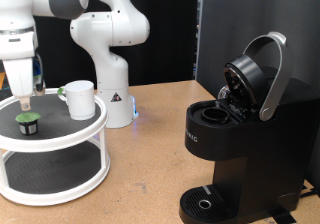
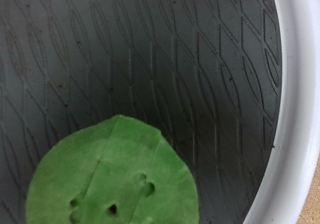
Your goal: Make a cup of coffee with the keurig machine
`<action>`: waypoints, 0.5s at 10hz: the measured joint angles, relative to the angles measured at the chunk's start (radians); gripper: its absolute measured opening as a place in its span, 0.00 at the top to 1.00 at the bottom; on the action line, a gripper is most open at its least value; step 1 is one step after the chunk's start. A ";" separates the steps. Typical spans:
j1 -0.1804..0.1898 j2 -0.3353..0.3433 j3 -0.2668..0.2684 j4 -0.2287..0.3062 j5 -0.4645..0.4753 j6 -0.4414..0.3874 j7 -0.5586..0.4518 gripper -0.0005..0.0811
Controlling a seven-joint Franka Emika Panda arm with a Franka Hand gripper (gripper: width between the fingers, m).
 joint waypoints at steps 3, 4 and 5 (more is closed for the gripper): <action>0.000 0.017 -0.005 -0.032 0.000 0.066 -0.004 0.00; 0.000 0.026 -0.006 -0.042 0.000 0.087 -0.004 0.00; 0.000 0.034 -0.008 -0.049 0.000 0.105 -0.004 0.00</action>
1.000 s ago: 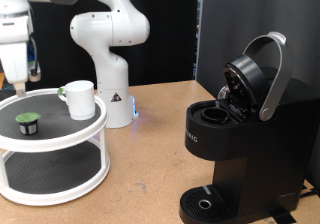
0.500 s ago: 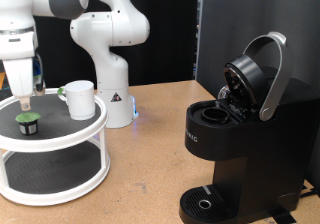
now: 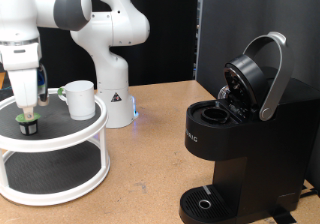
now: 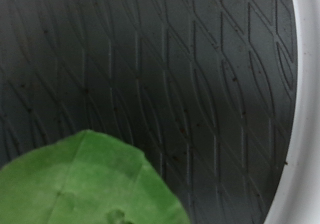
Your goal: Make a cup of coffee with the keurig machine
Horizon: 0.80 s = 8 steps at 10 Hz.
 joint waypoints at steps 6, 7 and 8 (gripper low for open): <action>-0.001 0.046 -0.025 -0.029 -0.003 0.083 -0.037 0.00; -0.001 0.050 -0.028 -0.031 -0.003 0.087 -0.042 0.00; -0.001 0.053 -0.030 -0.031 -0.003 0.089 -0.042 0.00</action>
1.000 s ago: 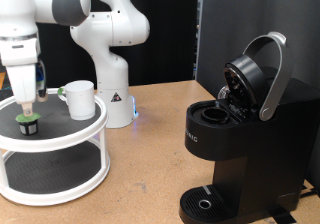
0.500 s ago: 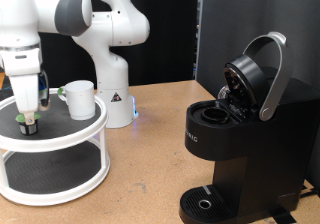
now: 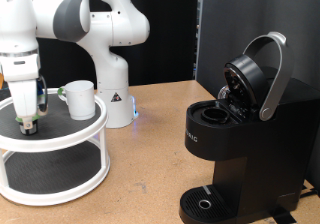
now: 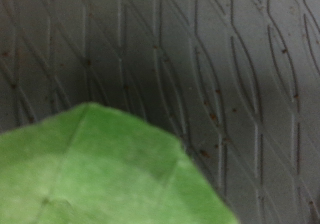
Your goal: Make a cup of coffee with the keurig machine
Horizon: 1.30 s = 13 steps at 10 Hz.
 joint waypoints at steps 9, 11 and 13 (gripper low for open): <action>0.000 0.012 -0.001 0.006 0.015 -0.003 0.000 0.40; 0.003 -0.014 0.002 0.032 0.051 -0.079 -0.017 0.40; 0.003 -0.066 0.012 0.060 0.064 -0.167 -0.022 0.40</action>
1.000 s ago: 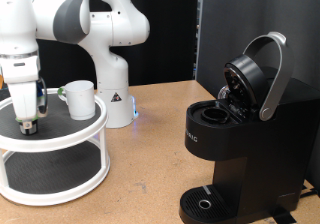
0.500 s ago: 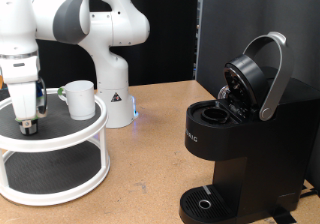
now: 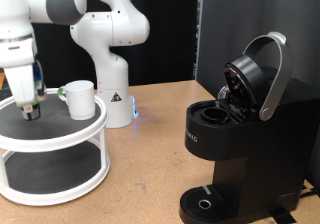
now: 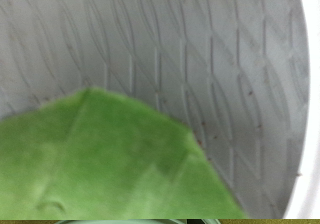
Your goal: Make a cup of coffee with the keurig machine
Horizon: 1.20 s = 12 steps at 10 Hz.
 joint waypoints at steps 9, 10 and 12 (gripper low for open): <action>0.042 -0.102 0.086 0.015 0.138 -0.192 0.075 0.40; 0.053 -0.117 0.110 0.011 0.163 -0.195 0.103 0.40; 0.072 -0.144 0.168 0.005 0.199 -0.187 0.182 0.40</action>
